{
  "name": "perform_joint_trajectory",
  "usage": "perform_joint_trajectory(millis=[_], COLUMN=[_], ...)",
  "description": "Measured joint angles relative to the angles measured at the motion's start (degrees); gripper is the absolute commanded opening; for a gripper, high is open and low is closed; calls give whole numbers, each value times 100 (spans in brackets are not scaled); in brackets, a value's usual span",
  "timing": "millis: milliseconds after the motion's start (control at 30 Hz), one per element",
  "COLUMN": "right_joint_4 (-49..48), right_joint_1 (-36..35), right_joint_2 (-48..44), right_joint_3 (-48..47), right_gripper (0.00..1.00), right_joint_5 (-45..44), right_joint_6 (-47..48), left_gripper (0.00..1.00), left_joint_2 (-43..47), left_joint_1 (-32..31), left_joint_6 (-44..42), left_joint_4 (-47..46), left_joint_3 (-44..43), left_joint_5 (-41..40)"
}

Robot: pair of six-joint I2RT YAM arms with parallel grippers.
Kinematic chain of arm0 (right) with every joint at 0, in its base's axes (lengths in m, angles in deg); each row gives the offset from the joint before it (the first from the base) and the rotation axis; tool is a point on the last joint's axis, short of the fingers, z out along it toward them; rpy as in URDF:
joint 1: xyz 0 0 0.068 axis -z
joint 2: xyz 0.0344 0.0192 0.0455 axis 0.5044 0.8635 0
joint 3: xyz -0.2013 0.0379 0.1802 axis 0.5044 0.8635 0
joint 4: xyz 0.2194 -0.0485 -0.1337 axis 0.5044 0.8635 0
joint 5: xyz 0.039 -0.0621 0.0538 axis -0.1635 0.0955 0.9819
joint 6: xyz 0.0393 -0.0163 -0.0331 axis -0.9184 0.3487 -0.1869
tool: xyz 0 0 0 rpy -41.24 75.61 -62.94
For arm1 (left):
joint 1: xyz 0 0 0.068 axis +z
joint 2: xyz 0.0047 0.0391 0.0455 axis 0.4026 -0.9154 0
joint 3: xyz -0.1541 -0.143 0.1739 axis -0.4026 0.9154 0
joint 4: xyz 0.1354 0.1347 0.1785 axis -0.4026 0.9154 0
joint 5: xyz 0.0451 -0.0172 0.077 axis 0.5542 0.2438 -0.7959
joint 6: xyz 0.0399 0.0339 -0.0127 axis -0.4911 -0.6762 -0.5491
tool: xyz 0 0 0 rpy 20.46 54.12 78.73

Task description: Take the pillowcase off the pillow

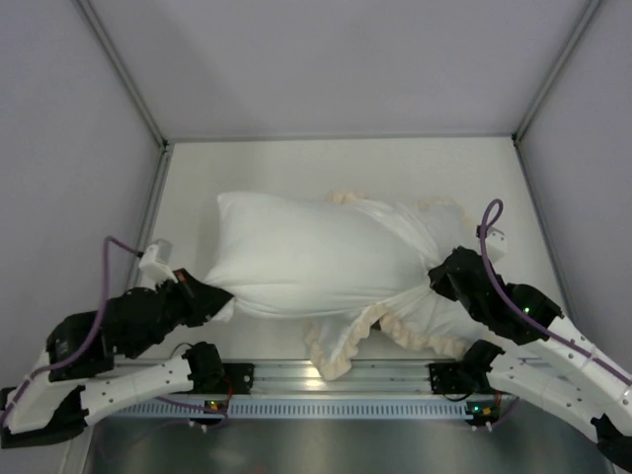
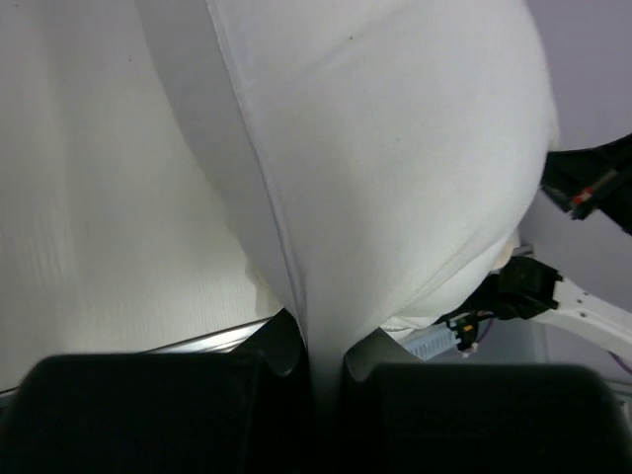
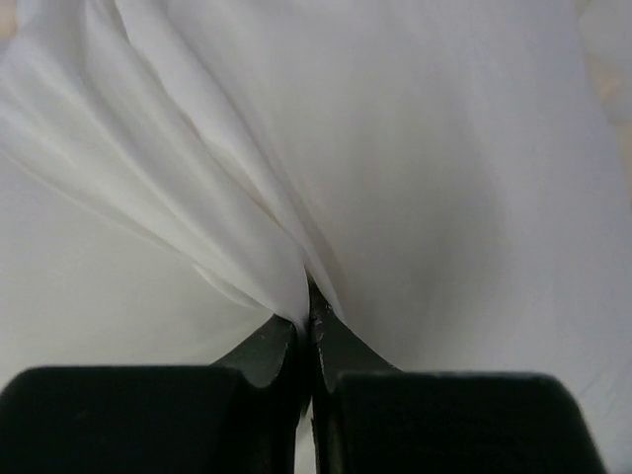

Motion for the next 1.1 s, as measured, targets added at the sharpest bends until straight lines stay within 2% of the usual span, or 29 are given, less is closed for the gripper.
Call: perform_joint_trajectory(millis=[67,200,400,467,500,533,567,600,633,667,700,733,800,933,1100], right_joint_4=[-48,-358,-610,-754,-841,-953,-1047,-1139,-1211,-1296,-1381,-1434,-1528,-1558,-1631], right_joint_1=[2,0,7,28,68,120,168,243,278,293,260,212,90,0,-46], right_joint_2=[122,518,732,721,721,743,815,920,1056,1325,1547,1707,1912,1591,1198], right_joint_3=[-66,-227,-328,-328,-323,-313,-299,-295,-295,-297,-297,-295,-293,-284,-101], right_gripper=[0,0,1,25,41,70,80,85,90,91,93,95,96,96,94], right_joint_5=[190,601,828,944,1051,1147,1285,1497,1650,1843,1974,2046,2159,2319,2594], right_joint_6=[-160,-389,-365,-79,177,474,715,1056,1283,1497,1639,1722,1840,1934,1921], left_gripper=[0,0,0,0,0,0,4,22,36,49,70,78,99,99,99], left_joint_2=[420,682,774,804,813,839,866,881,885,868,820,745,557,142,-101], left_joint_1=[-26,-46,-57,-122,-197,-256,-323,-385,-439,-483,-518,-535,-540,-542,-542], left_joint_6=[146,293,363,426,431,433,431,424,420,393,402,402,404,452,505], left_joint_4=[474,1084,1458,1462,1469,1445,1447,1443,1419,1414,1381,1338,1257,1224,1209], left_joint_3=[-507,-1443,-1672,-1615,-1567,-1449,-1281,-1088,-870,-658,-463,-286,-17,313,297], left_joint_5=[-44,-55,-55,-103,-149,-245,-348,-446,-560,-629,-699,-769,-874,-1008,-905])
